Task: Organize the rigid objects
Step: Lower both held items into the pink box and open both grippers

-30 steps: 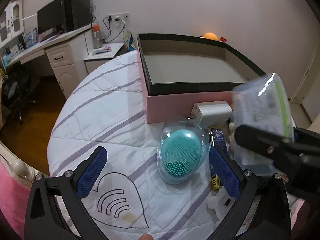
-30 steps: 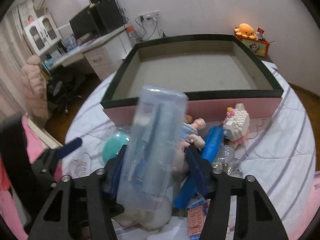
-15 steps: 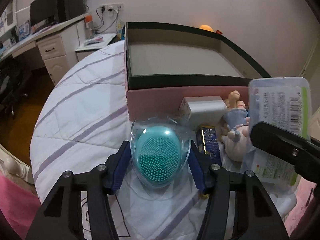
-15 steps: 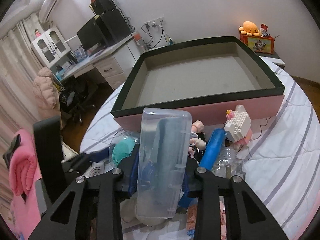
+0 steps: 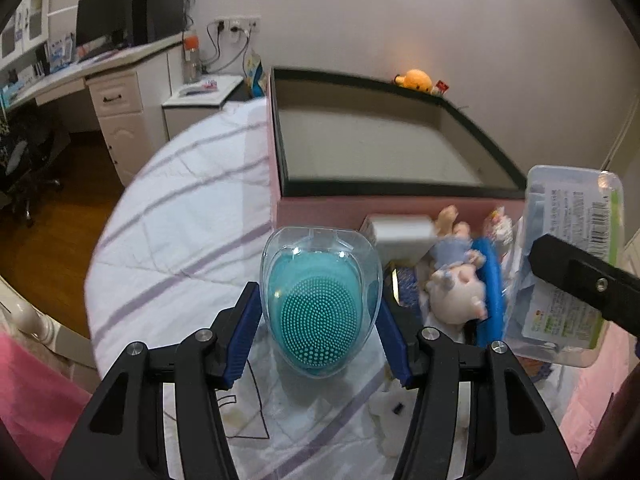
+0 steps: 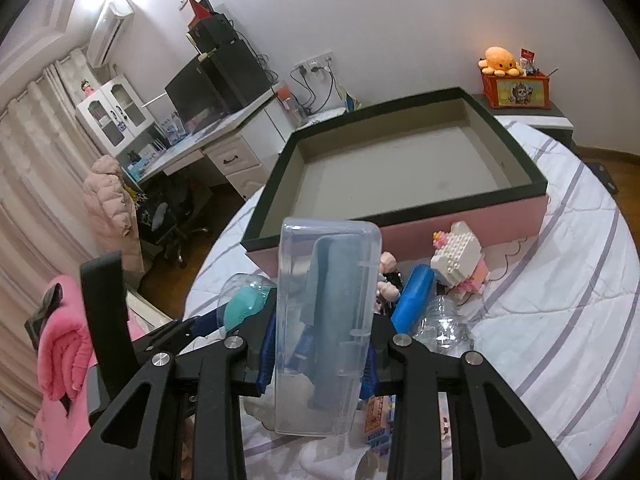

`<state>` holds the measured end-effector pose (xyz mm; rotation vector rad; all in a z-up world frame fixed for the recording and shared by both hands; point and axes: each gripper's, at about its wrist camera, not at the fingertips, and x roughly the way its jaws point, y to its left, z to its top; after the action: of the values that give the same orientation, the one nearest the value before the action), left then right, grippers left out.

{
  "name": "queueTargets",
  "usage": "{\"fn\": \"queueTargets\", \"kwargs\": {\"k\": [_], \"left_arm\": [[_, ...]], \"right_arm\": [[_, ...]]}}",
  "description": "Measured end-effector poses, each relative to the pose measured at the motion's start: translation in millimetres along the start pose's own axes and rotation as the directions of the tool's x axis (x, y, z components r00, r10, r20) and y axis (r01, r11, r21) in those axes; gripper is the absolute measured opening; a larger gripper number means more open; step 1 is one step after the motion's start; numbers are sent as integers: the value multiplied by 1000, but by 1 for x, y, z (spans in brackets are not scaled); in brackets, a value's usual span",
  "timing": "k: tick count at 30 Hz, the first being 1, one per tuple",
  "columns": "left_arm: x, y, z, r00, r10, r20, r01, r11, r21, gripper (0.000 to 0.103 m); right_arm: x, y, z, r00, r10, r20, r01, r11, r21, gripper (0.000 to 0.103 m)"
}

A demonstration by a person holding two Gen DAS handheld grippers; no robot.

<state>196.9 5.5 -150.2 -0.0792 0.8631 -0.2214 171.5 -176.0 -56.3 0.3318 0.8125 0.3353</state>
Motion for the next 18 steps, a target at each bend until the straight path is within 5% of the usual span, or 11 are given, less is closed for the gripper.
{"fn": "queueTargets", "kwargs": {"k": [9,18], "left_arm": [[-32,-22,59,994,-15,112,10,999,46,57],[21,-47,112,997,-6,82,0,997,75,57]], "right_arm": [[-11,-3,44,997,-5,72,9,999,-50,34],[30,-28,106,997,-71,41,74,994,-85,34]]}}
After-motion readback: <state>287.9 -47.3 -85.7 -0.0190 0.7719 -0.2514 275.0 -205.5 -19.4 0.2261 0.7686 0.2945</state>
